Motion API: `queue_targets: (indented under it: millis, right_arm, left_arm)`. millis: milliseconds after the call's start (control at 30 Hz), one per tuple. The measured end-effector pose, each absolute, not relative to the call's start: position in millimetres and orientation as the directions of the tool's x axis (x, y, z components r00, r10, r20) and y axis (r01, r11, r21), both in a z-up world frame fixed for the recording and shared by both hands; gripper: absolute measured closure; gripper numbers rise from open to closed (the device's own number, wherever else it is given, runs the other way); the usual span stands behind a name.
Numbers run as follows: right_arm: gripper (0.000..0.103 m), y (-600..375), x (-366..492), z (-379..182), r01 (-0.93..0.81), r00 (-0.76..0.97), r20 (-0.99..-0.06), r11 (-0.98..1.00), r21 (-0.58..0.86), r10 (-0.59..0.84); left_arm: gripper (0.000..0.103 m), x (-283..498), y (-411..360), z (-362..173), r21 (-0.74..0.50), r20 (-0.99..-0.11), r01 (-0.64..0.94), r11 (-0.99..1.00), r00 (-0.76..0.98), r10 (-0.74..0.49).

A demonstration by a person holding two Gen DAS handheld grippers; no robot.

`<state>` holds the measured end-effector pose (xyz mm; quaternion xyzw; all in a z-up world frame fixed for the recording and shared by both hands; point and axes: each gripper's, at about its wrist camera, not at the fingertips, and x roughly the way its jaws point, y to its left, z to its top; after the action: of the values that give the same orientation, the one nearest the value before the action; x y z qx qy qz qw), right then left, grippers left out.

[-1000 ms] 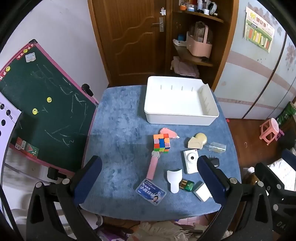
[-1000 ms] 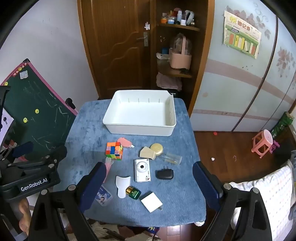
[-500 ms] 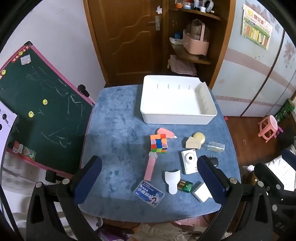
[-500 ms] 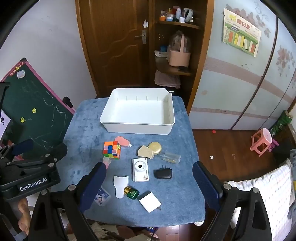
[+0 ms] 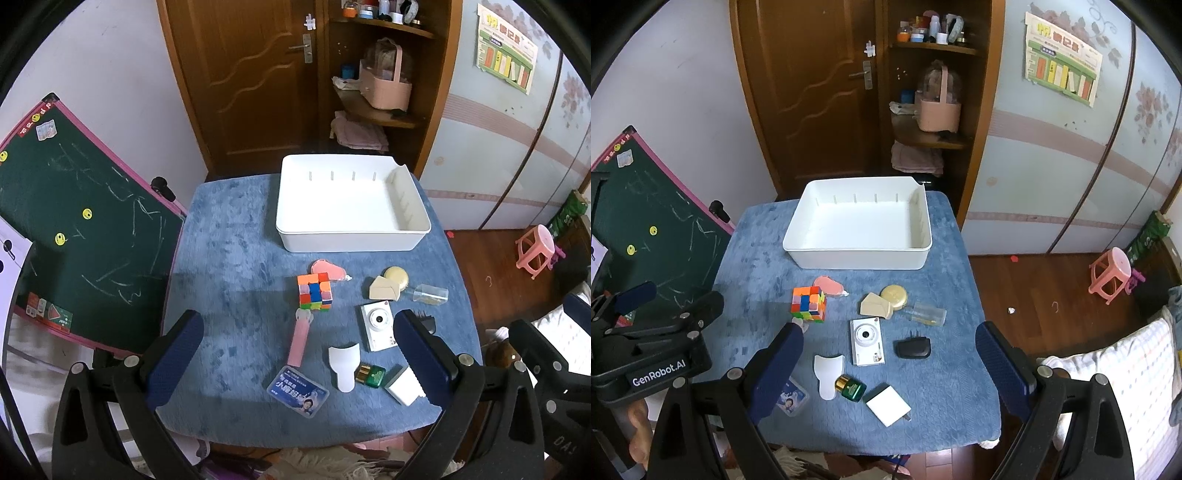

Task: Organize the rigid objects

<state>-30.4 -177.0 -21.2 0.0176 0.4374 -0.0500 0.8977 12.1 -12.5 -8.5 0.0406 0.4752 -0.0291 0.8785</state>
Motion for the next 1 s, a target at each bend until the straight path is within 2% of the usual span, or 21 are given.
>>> queue_targets:
  millis: [1000]
  right_arm:
    - [0.008, -178.2, -22.3, -13.8, 0.103, 0.62, -0.781, 0.995, -0.012, -0.073]
  left_arm:
    - [0.001, 18.7, -10.0, -5.3, 0.048, -0.838, 0.089, 0.995, 0.546, -0.009]
